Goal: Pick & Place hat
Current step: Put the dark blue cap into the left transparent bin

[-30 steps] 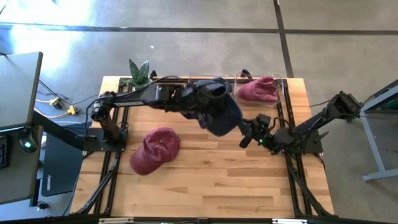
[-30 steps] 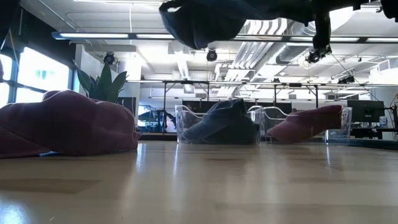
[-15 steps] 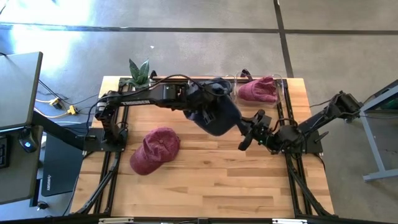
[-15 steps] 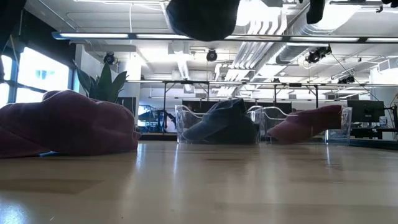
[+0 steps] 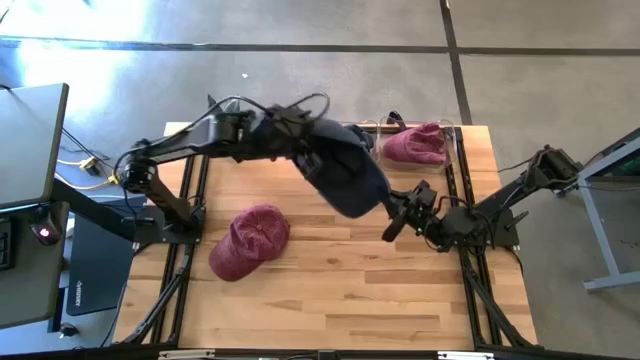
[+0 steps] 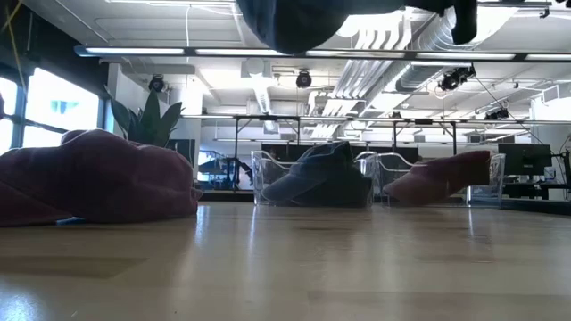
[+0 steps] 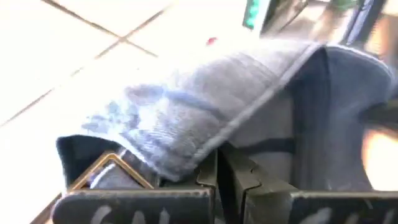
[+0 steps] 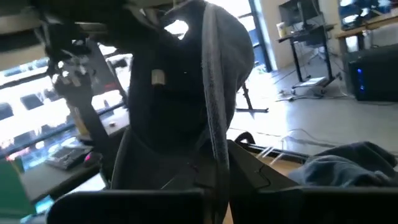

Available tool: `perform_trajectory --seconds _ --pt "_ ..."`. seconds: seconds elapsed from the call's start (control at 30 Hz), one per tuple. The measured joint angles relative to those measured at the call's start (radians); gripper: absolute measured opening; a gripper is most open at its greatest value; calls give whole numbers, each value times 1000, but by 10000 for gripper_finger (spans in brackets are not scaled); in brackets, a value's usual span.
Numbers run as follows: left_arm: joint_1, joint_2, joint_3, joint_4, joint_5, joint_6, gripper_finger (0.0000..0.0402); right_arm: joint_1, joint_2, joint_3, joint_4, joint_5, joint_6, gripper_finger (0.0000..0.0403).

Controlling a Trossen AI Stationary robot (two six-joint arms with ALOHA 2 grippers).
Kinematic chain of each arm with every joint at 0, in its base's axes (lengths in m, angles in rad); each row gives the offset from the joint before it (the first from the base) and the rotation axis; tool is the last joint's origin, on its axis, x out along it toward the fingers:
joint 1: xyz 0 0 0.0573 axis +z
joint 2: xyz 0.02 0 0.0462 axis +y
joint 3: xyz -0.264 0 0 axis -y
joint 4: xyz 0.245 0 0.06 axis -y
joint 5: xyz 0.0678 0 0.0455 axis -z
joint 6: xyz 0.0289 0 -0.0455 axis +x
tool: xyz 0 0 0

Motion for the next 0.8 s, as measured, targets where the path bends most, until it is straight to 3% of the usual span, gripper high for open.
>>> perform_trajectory --seconds 0.07,0.3,0.4,0.63,0.8 --pt "1 -45 -11 -41 43 -15 1 -9 -1 1 -24 9 47 12" --pt "1 -110 -1 155 152 -30 1 -60 2 -1 -156 11 236 11" --pt "1 -132 -8 136 201 -24 1 -82 3 -1 -206 -21 317 11" --pt "2 -173 -6 -72 77 -9 1 -99 2 -8 -218 -146 365 9" --pt "2 -184 -6 -193 7 -73 1 -82 40 -92 -299 -335 704 6"
